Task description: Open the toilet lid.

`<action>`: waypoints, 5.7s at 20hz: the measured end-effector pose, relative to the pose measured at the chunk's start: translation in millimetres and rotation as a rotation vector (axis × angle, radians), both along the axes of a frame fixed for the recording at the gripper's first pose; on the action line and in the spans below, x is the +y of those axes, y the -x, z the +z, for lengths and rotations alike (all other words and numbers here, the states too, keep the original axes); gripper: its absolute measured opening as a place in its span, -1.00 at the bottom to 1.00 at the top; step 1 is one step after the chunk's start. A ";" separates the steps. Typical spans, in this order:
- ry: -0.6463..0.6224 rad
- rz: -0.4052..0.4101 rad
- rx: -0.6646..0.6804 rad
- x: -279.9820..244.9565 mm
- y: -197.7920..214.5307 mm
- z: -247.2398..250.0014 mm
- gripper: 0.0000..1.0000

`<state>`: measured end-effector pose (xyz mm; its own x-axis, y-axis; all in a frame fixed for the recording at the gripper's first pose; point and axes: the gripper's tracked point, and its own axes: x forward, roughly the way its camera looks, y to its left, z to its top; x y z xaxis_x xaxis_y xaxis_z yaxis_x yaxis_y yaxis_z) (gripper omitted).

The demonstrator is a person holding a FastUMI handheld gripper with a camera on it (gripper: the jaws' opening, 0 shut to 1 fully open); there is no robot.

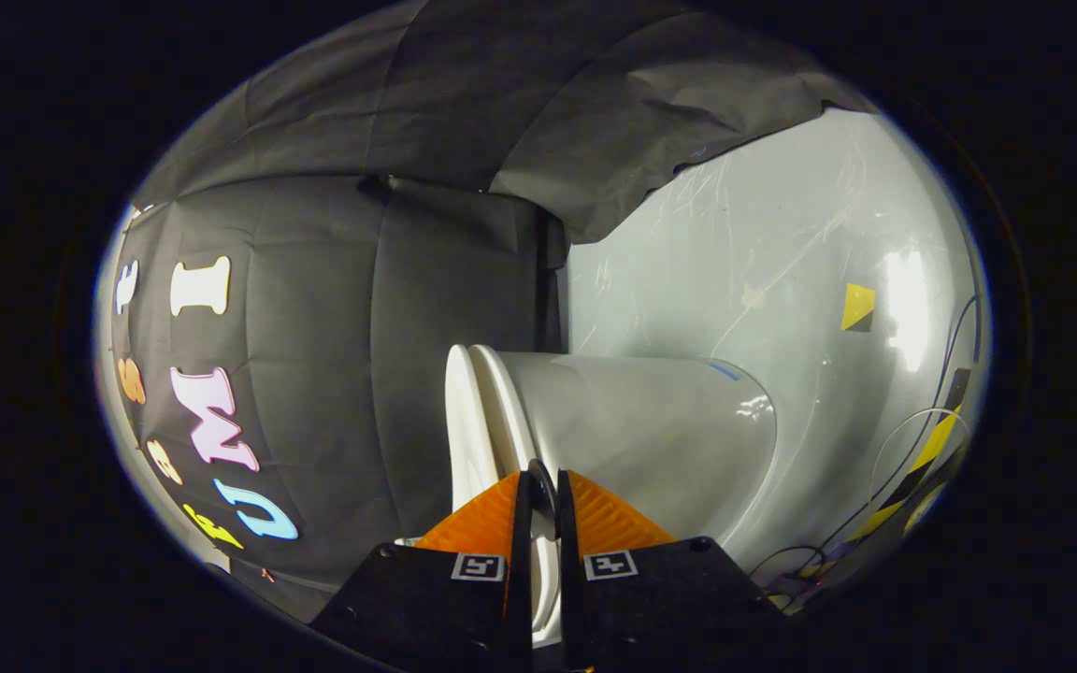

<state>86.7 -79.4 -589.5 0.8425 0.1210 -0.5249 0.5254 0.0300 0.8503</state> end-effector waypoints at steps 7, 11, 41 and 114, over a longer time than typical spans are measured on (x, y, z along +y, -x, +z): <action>0.077 0.033 0.052 6.9 3.7 9.5 -0.90; 0.215 0.082 0.079 11.5 -5.2 44.5 -0.90; 1.550 0.527 -0.119 252.2 -45.4 339.1 -0.90; 1.509 0.411 -0.569 107.4 65.8 590.4 0.96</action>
<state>20.9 28.0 0.9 0.9971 0.0719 -0.0257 -0.0720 0.9974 -0.0027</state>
